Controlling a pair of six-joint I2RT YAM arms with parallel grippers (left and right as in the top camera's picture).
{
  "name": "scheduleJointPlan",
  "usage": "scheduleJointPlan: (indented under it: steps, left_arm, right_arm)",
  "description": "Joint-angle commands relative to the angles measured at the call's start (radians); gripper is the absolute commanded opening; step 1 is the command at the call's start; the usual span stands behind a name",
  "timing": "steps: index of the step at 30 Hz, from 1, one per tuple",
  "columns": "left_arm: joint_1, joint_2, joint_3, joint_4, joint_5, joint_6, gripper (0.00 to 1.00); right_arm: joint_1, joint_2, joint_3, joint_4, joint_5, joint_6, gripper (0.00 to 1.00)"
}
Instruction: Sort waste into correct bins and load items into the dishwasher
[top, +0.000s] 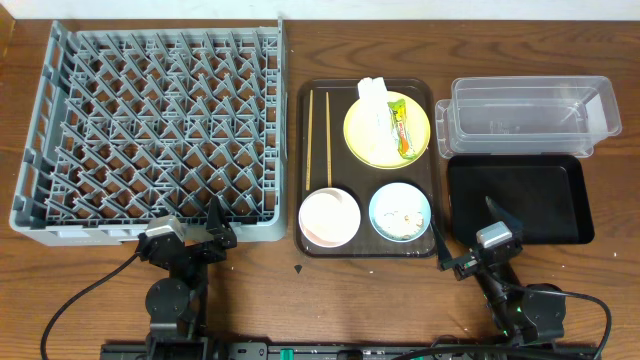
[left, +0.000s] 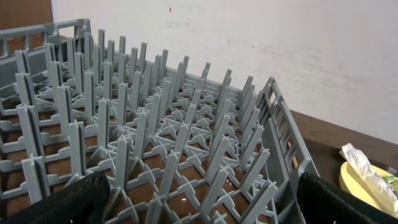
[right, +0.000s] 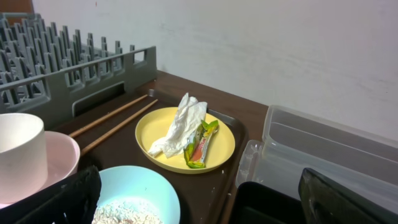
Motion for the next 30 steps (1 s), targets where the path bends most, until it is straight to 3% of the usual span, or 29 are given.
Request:
scheduleJointPlan:
  steps: [1,25,30]
  left_arm:
    - [-0.005,0.002,-0.016,-0.045,-0.012,0.006,0.96]
    - [-0.005,0.002,-0.016,-0.043,-0.005,0.006,0.97]
    - [-0.005,0.002,-0.016,-0.04,0.11,0.006,0.96]
  right_arm:
    - [-0.005,-0.008,-0.002,-0.004,0.006,-0.008,0.99]
    - [-0.005,-0.008,-0.002,0.023,-0.008,-0.006,0.99]
    - [-0.005,-0.008,-0.002,0.027,-0.031,0.016,0.99]
